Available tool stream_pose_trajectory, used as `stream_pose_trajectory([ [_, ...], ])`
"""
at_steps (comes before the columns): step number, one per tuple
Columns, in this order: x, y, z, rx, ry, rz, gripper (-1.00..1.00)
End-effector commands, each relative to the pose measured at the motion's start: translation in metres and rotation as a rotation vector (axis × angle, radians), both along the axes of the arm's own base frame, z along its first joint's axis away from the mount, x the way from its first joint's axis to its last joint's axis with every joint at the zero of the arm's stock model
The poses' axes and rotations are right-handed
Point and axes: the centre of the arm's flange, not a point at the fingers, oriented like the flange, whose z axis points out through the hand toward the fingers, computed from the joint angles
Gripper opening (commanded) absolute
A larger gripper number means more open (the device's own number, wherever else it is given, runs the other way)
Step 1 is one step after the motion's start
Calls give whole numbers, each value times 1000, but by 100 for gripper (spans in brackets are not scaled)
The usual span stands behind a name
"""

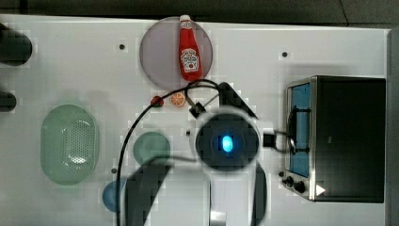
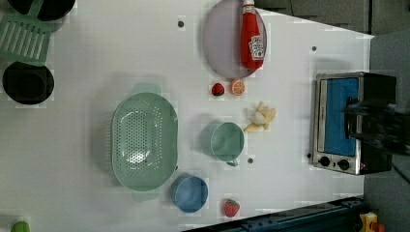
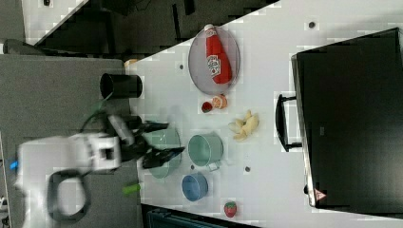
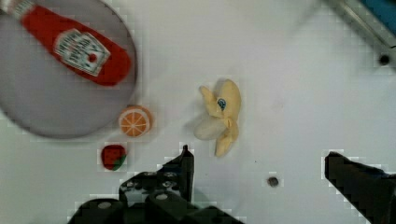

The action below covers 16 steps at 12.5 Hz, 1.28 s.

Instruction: Pick banana from table and place on oven.

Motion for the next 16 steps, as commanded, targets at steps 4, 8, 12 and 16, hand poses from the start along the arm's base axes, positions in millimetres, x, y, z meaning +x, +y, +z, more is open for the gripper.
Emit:
stream_pose_trajectory([
  [4, 5, -3, -119, 19, 15, -54, 100],
  [8, 2, -3, -203, 20, 57, -57, 100],
  [12, -8, -2, -262, 22, 38, -56, 100],
  [16, -15, -2, -295, 22, 36, -56, 100],
])
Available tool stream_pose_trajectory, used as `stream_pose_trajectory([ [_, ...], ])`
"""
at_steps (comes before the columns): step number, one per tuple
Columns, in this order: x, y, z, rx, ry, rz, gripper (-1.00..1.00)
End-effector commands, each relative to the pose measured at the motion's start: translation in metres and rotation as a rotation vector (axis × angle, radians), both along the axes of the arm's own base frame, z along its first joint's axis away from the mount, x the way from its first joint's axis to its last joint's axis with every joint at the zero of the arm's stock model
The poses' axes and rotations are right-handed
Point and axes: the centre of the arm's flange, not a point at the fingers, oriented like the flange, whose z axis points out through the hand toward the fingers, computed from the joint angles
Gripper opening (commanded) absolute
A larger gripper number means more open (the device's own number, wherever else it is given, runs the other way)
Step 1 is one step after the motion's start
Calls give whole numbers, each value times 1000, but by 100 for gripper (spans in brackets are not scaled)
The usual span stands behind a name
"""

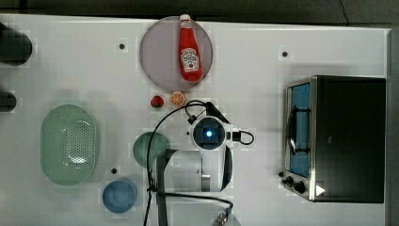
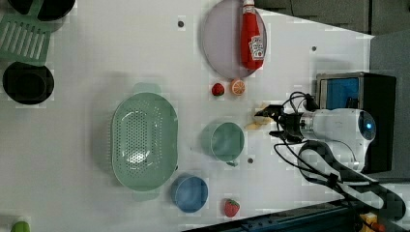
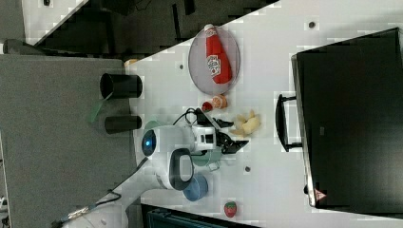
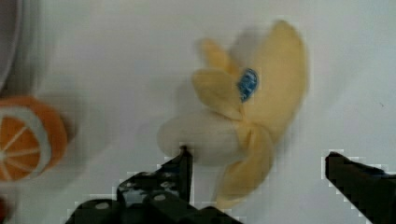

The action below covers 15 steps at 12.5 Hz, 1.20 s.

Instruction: Pick banana from table and place on oven.

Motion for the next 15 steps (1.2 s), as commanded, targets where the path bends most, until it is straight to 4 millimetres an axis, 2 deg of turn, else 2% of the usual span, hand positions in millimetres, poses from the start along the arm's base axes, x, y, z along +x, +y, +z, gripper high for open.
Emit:
stream_pose_trajectory([
  [1, -5, -8, -1, 3, -9, -77, 92],
  [4, -4, -7, -2, 3, -20, -76, 18],
  [7, -3, -7, -2, 3, -22, -75, -48],
  [8, -2, -7, -1, 3, -25, -75, -58],
  [10, 8, -7, 12, 4, -59, -76, -58],
  [12, 23, -7, 49, 4, -129, -74, -58],
  [15, 36, -6, 138, 3, -170, -72, -58],
])
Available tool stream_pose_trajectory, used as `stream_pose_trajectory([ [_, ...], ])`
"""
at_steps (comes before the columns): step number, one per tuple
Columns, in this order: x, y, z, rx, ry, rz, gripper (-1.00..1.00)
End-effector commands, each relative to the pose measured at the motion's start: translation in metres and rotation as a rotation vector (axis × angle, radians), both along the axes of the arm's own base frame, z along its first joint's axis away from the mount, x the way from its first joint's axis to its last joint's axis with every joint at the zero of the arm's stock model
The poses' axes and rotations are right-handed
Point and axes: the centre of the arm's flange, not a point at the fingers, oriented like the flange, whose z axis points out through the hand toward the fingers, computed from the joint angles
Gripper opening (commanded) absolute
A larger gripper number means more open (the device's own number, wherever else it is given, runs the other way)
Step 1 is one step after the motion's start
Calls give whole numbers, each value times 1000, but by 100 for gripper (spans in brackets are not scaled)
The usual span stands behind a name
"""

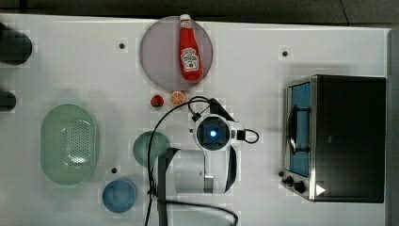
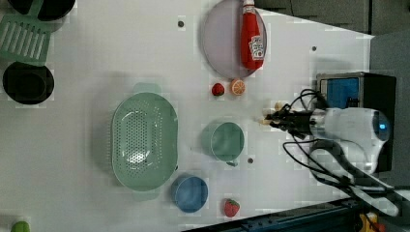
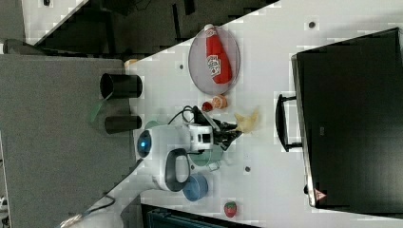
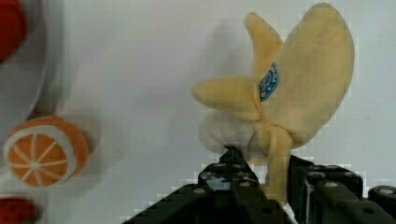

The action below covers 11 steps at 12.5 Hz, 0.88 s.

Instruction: Pick banana from table and place on oven.

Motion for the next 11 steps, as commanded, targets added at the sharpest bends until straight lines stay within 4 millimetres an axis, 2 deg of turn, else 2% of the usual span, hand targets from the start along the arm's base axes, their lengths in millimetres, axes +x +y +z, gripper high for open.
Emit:
stream_pose_trajectory([
  [1, 30, 1, 132, 5, -127, -56, -58],
  [5, 20, 1, 271, 2, -33, -61, -58],
  [8, 13, -4, 356, 2, 13, -75, -58],
  [9, 15, -11, 374, 4, 4, -89, -58],
  [11, 25, -39, 384, 9, -9, -111, -58],
])
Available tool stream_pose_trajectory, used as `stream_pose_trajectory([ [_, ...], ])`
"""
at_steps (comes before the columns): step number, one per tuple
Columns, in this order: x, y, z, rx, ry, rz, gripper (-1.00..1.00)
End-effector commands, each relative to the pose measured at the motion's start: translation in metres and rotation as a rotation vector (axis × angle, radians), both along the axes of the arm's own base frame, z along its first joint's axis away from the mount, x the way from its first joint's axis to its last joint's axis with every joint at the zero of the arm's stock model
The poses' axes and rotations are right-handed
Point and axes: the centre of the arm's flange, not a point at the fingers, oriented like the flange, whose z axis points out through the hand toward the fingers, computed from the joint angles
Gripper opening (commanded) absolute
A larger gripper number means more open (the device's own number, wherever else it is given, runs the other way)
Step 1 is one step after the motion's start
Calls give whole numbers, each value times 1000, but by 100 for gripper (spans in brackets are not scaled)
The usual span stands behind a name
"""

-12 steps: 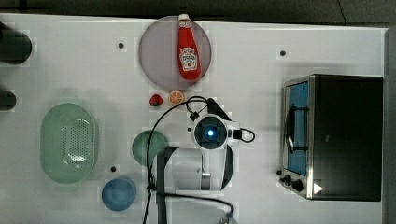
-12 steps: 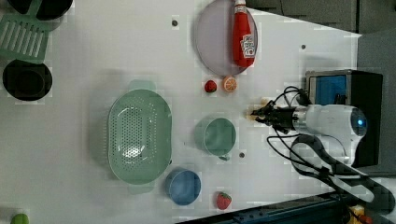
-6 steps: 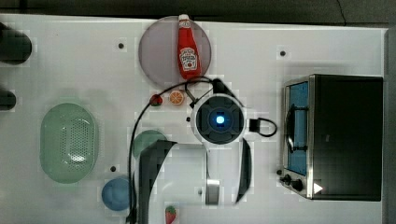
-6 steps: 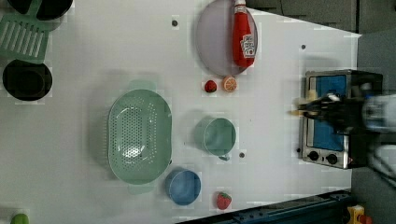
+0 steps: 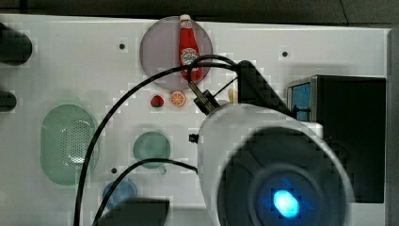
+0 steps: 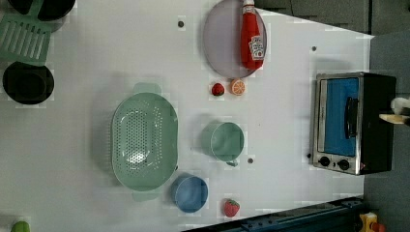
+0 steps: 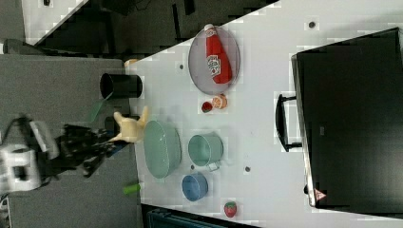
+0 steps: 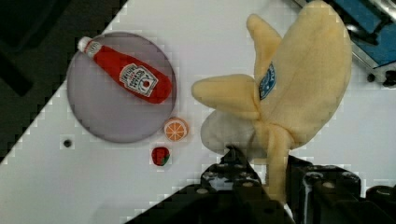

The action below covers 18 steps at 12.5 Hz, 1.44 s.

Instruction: Pick banana from table and place on oven.

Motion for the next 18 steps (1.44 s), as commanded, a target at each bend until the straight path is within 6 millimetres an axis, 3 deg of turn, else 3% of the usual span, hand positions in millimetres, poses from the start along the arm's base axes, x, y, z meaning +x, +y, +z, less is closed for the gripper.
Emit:
stream_pose_trajectory([
  [1, 29, -49, -60, 15, 139, -58, -58],
  [5, 35, -164, -90, 9, 161, -24, -58],
  [8, 22, -266, -115, -54, 115, 68, -58],
  [10, 6, -319, -136, -98, 122, 118, -58],
  [12, -4, -345, -165, -86, 179, 139, -58],
  [14, -6, -355, -186, -65, 208, 116, -53],
  [18, 1, -357, -200, -78, 209, 115, 34],
])
